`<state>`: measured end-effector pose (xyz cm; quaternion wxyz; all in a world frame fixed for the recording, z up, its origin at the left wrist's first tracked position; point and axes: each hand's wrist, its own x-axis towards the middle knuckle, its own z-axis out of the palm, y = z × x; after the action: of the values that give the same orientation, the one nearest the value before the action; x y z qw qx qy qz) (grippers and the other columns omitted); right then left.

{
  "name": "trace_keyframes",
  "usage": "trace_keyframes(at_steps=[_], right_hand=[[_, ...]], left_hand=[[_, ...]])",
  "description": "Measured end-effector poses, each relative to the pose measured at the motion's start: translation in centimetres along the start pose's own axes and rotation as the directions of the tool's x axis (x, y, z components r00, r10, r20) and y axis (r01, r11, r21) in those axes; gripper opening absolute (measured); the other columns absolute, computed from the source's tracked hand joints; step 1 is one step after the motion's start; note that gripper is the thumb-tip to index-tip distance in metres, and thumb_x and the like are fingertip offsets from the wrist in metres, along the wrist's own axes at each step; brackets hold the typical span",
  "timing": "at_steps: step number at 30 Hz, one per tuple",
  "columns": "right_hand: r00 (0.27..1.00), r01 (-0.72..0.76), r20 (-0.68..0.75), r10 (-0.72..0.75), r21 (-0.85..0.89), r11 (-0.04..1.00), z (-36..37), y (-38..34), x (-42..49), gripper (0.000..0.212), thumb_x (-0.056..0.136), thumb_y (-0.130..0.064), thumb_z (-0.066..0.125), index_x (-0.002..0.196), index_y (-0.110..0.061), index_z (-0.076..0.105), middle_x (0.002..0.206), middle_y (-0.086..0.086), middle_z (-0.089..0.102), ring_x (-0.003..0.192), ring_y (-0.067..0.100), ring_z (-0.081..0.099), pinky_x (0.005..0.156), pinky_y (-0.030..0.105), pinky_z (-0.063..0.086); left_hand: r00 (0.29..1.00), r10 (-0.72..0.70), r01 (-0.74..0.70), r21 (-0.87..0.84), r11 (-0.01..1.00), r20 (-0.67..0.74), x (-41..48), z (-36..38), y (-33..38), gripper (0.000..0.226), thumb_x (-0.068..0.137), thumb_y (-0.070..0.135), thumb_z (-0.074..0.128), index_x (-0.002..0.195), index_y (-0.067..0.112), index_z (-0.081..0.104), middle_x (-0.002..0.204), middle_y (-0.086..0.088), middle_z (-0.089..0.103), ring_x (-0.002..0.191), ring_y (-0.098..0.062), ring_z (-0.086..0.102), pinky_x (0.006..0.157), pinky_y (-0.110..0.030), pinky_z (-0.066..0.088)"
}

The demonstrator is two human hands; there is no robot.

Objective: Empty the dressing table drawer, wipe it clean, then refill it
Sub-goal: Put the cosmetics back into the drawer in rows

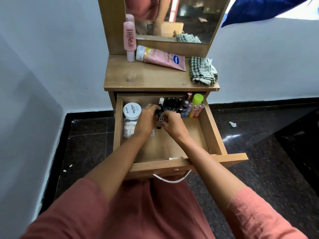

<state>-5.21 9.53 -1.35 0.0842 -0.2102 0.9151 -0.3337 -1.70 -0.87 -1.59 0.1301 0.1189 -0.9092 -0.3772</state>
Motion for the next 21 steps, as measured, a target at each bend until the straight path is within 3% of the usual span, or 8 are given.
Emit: trace_keyframes(at_steps=[11,15,21], right_hand=[[0.998,0.062,-0.006,-0.062,0.034,0.997,0.62,-0.15,0.42,0.021,0.074,0.011,0.057,0.094,0.003,0.061,0.098,0.021,0.063,0.092,0.032,0.06,0.08,0.037,0.048],[0.999,0.034,-0.01,-0.033,0.09,0.995,0.88,-0.13,0.4,0.024,0.076,0.011,0.052,0.096,-0.001,0.052,0.095,0.021,0.061,0.087,0.036,0.06,0.079,0.048,0.05],[1.0,-0.002,-0.012,0.003,0.109,0.994,1.0,-0.25,0.31,0.031,0.079,0.004,0.056,0.09,-0.015,0.034,0.083,0.014,0.054,0.079,0.036,0.057,0.076,0.05,0.05]], left_hand=[[1.0,-0.019,0.019,0.01,1.0,-0.004,0.18,-0.04,-0.26,0.04,0.081,-0.01,0.047,0.118,0.002,0.057,0.116,-0.019,0.057,0.104,-0.029,0.057,0.085,-0.03,0.045],[1.0,-0.03,0.03,0.009,1.0,-0.011,0.28,0.0,-0.31,0.036,0.084,-0.008,0.046,0.117,0.002,0.058,0.116,-0.018,0.058,0.105,-0.028,0.057,0.085,-0.03,0.044],[0.999,-0.035,0.035,-0.006,0.999,-0.009,0.18,0.07,-0.29,0.036,0.082,-0.009,0.046,0.114,0.002,0.059,0.114,-0.017,0.059,0.103,-0.027,0.057,0.083,-0.027,0.042]])
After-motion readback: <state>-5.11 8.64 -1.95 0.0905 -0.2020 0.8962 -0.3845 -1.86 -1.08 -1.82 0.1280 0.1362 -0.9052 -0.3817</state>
